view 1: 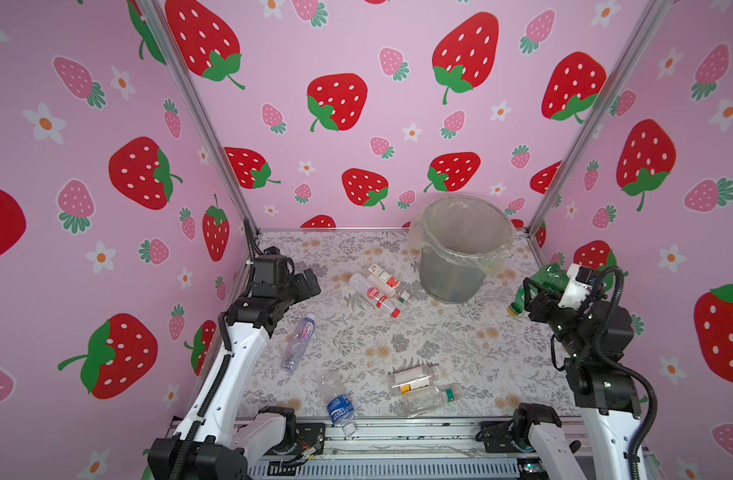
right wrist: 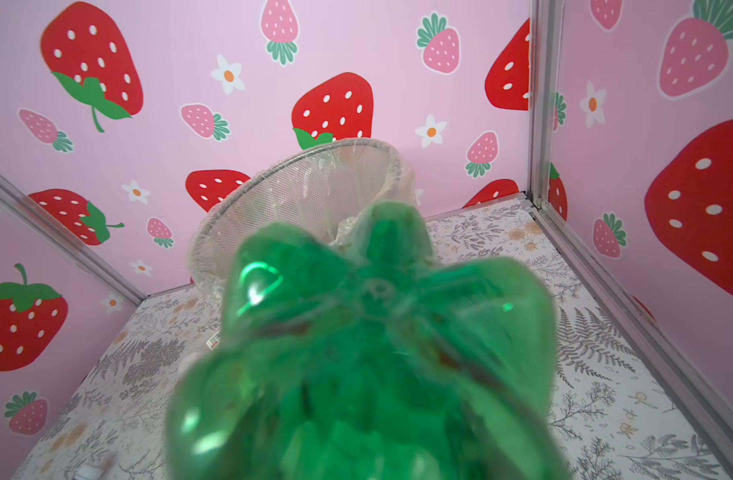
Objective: Throw the plastic bottles in the bin
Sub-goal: 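Hold the Sprite bottle over the bin and open the right gripper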
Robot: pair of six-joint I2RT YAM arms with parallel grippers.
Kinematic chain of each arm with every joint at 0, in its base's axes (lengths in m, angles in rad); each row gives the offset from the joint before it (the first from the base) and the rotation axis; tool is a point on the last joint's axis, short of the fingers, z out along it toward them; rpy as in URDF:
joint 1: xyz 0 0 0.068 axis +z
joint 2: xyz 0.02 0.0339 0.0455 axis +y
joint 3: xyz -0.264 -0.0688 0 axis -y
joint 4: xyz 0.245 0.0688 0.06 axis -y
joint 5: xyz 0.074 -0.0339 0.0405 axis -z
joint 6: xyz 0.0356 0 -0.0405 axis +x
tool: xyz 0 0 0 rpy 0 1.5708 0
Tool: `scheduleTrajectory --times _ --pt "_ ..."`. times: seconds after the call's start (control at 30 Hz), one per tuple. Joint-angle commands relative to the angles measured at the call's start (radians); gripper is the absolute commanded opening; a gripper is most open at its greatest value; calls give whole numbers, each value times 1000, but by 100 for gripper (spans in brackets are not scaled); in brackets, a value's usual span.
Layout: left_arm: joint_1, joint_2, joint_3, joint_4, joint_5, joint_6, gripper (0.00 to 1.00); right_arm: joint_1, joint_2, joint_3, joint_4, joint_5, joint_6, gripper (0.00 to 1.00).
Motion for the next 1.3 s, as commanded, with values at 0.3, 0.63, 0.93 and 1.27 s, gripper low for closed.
scheduleTrajectory --times 0.3,0.63,0.93,1.27 --pt "3 20 -9 11 30 4 99 6 51 45 81 -28 -1 46" --pt "5 14 -7 6 24 -2 99 54 435 459 84 -26 36 46" --pt "9 7 -4 -1 10 5 99 226 904 934 -104 100 -1 68" --pt "13 4 -9 2 5 0 99 244 877 900 -154 159 -5 99"
